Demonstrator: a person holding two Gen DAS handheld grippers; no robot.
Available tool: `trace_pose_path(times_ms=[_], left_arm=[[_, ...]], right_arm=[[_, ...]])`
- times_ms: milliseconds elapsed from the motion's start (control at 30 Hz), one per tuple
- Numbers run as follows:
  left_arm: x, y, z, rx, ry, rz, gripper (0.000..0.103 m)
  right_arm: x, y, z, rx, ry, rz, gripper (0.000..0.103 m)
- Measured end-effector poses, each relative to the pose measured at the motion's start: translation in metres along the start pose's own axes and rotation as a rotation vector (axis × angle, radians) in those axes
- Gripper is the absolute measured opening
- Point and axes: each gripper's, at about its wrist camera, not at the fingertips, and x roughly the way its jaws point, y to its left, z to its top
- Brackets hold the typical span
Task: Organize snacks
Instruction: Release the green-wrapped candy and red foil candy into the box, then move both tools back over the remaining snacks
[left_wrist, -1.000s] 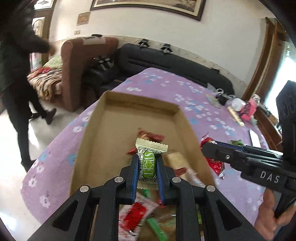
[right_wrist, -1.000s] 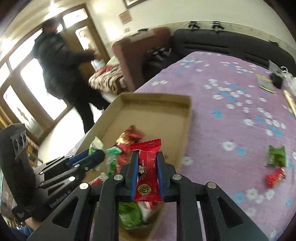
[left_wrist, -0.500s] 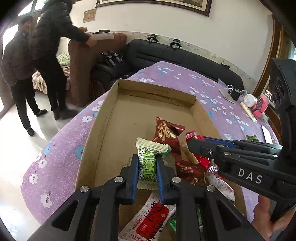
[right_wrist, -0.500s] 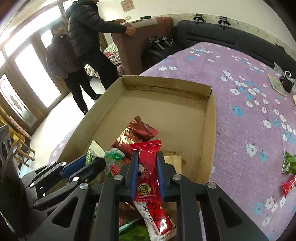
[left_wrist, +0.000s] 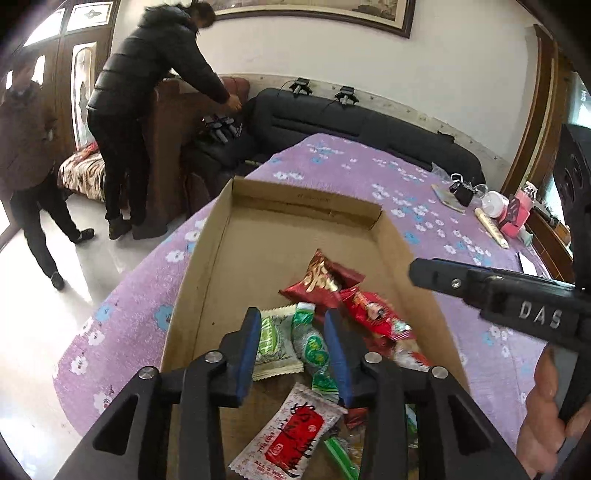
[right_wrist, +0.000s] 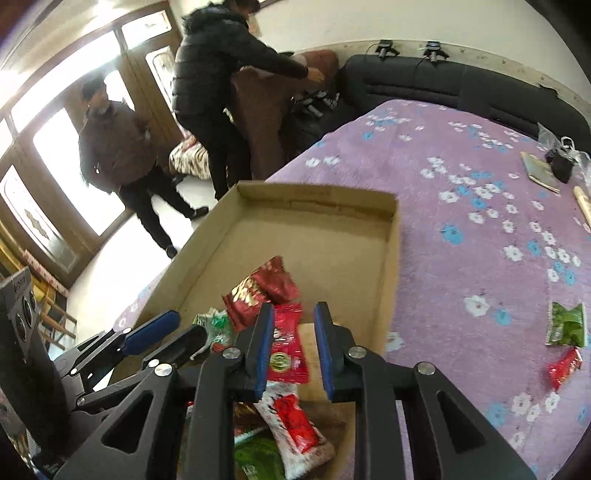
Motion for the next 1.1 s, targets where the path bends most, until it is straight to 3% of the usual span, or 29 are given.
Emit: trace_pose_path(times_ms=[67,200,300,367,500,600,667,767,933,1000,1100], left_arm=[[-0.004,-0.004,0.003,0.007,-0.005,-0.01,0.039],[-0.011,-0.018,0.008,0.027,0.002,-0.051,0.039],[-0.015,-0.034,0.011,0.055,0.005,-0.081,0.041],[-0.018,-0.045,0.012,0.074,0.004,-0.102,0.043],[-0.019,-0.07,0.01,0.119,0.013,-0.139,0.043],[-0.019,-0.088,0.006,0.157,0.031,-0.166,0.043],[-0.02,-0.099,0.004,0.179,0.042,-0.184,0.043],[-0.022,-0.116,0.0,0.221,0.05,-0.205,0.043],[-0.022,-0.138,-0.004,0.277,0.068,-0.227,0.043],[-0.022,-0.149,-0.005,0.301,0.075,-0.236,0.043],[-0.019,-0.167,-0.006,0.334,0.092,-0.26,0.043]], right_arm=[[-0.01,-0.013,0.001,0.029,-0.017,-0.004,0.031],[-0.027,-0.049,0.003,0.083,-0.038,-0.053,0.032],[-0.04,-0.084,0.005,0.131,-0.056,-0.13,0.034],[-0.045,-0.109,0.009,0.151,-0.06,-0.192,0.043],[-0.037,-0.166,0.022,0.148,-0.032,-0.295,0.045],[-0.016,-0.194,0.023,0.102,0.066,-0.31,0.045],[-0.005,-0.204,0.02,0.082,0.108,-0.293,0.045],[0.0,-0.212,0.01,0.059,0.148,-0.34,0.045],[-0.015,-0.218,-0.01,-0.007,0.165,-0.359,0.045],[-0.02,-0.221,-0.018,-0.026,0.18,-0.407,0.045],[-0.025,-0.234,-0.029,0.015,0.17,-0.428,0.045]])
